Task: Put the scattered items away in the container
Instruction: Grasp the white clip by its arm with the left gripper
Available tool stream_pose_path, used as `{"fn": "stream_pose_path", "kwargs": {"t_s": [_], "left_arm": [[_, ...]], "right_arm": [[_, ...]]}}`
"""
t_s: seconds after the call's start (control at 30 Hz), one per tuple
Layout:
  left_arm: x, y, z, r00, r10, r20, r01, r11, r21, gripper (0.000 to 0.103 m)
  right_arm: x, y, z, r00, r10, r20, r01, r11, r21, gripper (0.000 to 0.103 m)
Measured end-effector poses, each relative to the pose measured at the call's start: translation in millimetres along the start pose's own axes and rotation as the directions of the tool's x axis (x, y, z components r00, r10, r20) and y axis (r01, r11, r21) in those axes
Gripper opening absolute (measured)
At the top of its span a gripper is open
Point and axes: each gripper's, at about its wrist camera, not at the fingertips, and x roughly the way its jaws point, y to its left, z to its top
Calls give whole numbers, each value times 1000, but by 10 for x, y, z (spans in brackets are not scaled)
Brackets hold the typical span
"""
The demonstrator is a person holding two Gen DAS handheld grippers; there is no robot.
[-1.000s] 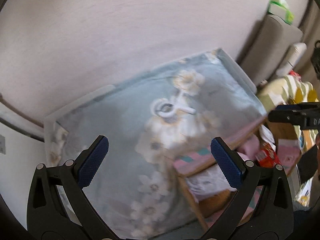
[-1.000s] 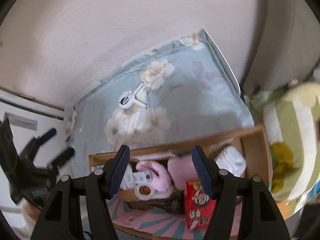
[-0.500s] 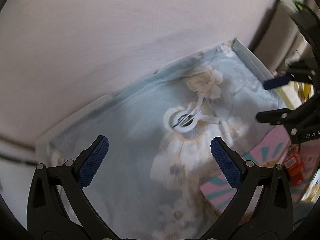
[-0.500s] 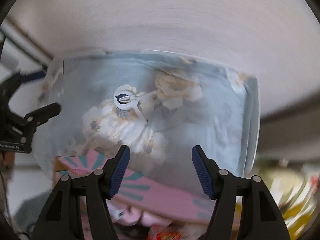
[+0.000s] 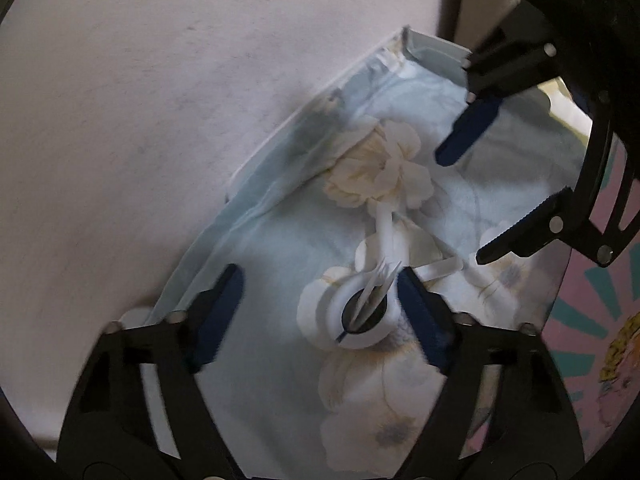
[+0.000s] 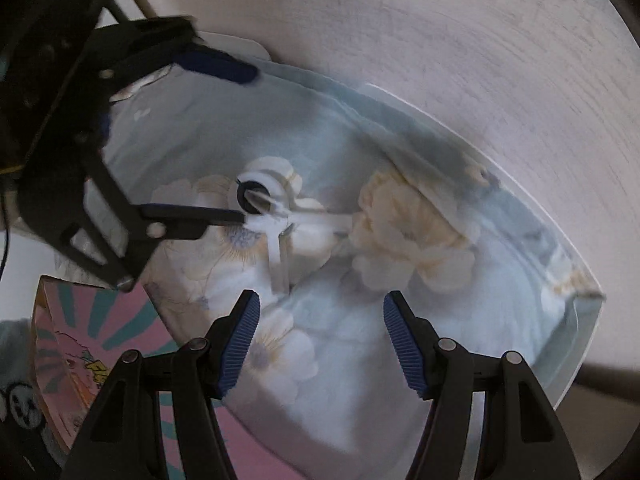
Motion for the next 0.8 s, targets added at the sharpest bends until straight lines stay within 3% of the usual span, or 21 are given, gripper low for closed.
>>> {"fn": "stream_pose_path", "kwargs": {"t_s": [0.3, 0.4, 0.43, 0.6, 0.8], "left_arm": [[58, -158, 20, 998, -59, 16, 56, 991, 123, 66], [114, -214, 13, 998, -69, 9, 67, 987, 146, 63], [122, -213, 11, 997, -82, 16, 79, 987, 143, 62], [160, -90, -3, 982, -188, 15, 187, 981, 54, 42], [196, -79, -26, 979, -202, 4, 201, 979, 29, 36]], "right_arm": [[121, 76, -10, 996, 83, 22, -81, 992, -92, 59], [148, 53, -16, 994, 104, 31, -101, 991, -86, 43], [160, 45, -22, 992, 122, 32, -119, 989, -83, 32], [207, 27, -58, 988, 146, 48, -142, 986, -83, 29], [278, 11, -122, 987, 148, 55, -144, 987, -74, 15]]}}
